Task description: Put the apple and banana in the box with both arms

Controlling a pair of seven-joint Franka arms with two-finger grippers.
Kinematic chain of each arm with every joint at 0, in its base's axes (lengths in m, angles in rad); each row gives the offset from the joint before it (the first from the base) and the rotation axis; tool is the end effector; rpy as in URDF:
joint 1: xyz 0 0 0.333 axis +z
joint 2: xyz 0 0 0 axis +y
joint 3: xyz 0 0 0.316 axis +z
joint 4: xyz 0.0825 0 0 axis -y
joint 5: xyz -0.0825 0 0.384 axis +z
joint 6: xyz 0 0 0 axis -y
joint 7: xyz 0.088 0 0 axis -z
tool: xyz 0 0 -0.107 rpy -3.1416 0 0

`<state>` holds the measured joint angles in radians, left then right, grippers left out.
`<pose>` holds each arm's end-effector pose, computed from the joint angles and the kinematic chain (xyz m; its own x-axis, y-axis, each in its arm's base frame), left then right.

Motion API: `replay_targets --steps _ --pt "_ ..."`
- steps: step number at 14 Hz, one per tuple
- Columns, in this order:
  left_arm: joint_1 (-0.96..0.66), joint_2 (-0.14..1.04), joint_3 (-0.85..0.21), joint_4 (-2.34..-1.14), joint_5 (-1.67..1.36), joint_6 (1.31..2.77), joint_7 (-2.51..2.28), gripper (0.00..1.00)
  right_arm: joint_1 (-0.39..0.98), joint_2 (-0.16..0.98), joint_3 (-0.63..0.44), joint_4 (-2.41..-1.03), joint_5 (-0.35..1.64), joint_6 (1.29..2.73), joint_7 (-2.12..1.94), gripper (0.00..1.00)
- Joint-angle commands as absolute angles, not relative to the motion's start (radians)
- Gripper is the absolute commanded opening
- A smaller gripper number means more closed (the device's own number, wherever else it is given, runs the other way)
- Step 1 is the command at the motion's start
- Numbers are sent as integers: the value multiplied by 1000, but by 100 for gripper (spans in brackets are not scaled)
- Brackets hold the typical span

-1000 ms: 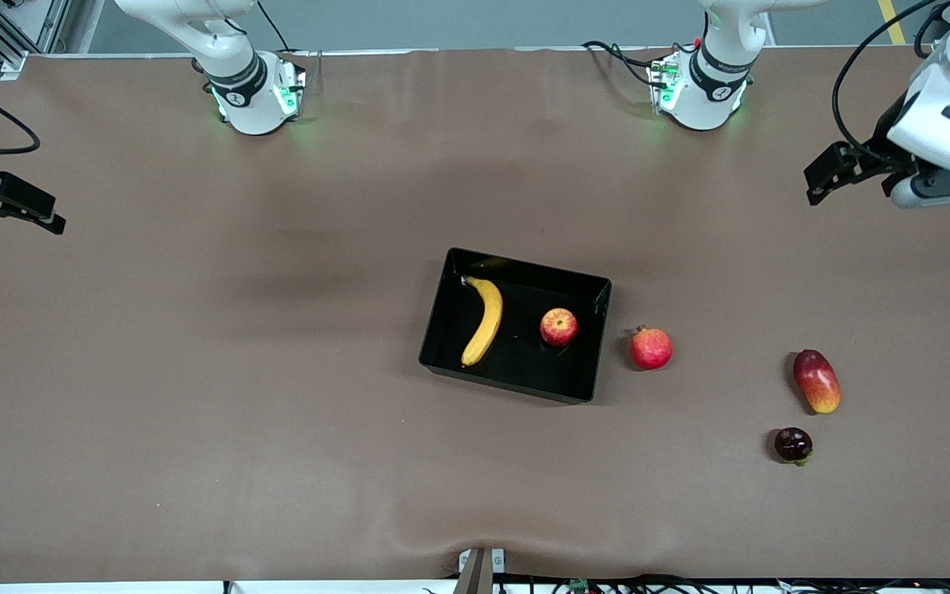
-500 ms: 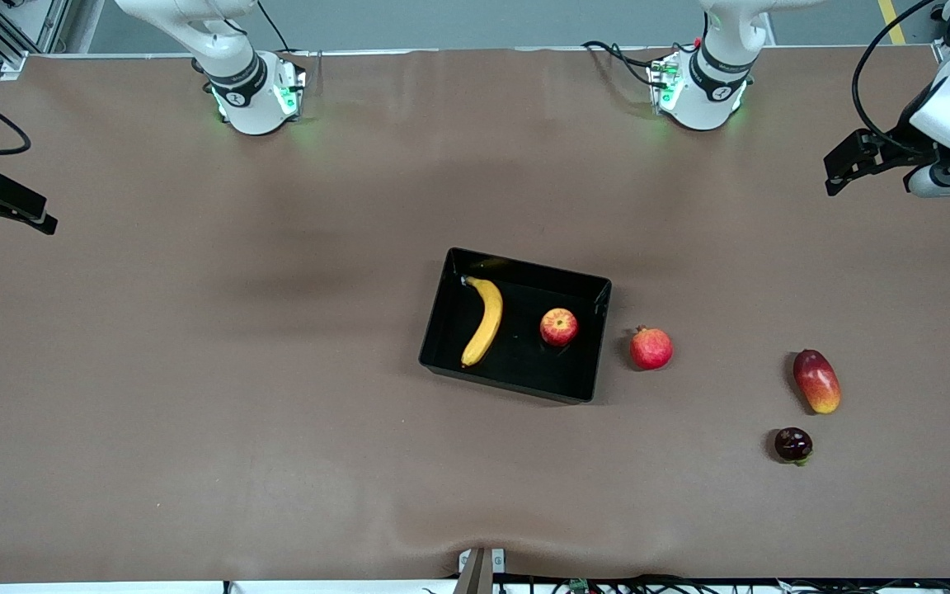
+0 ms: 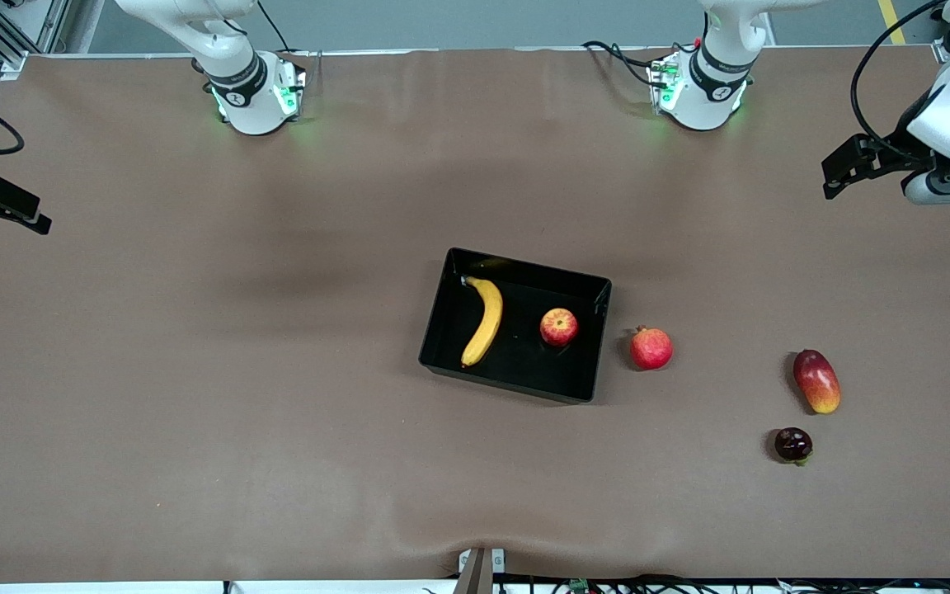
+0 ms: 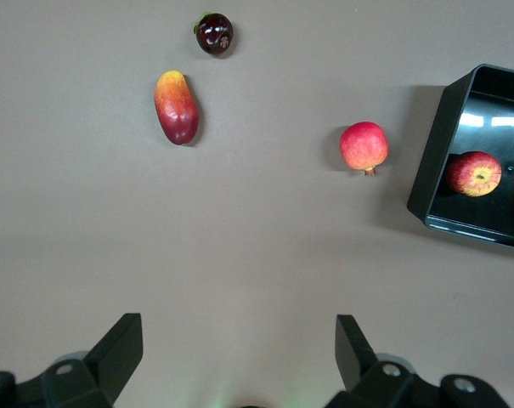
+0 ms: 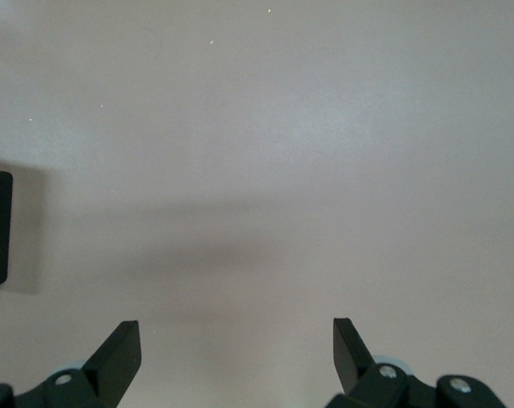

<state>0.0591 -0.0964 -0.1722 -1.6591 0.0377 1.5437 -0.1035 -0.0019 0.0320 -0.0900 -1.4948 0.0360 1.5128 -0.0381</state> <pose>0.5180 -0.0592 0.6318 0.9999 -0.0076 -0.0147 -0.0084 -0.9984 -0.0560 0.5571 -0.0464 0.6374 0.9986 -0.0517 -0.0126 -0.0521 -0.9981 -0.0336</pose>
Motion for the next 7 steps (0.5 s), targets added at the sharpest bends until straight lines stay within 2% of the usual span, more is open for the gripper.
replay_targets --steps 1,7 --pt "64 -81 -175 -1624 20 1516 -106 100 -18 25 -77 -1489 28 1503 -49 100" --pt "67 -84 -173 -1624 28 1505 -167 100 -12 28 -75 -1493 28 1502 -49 100"
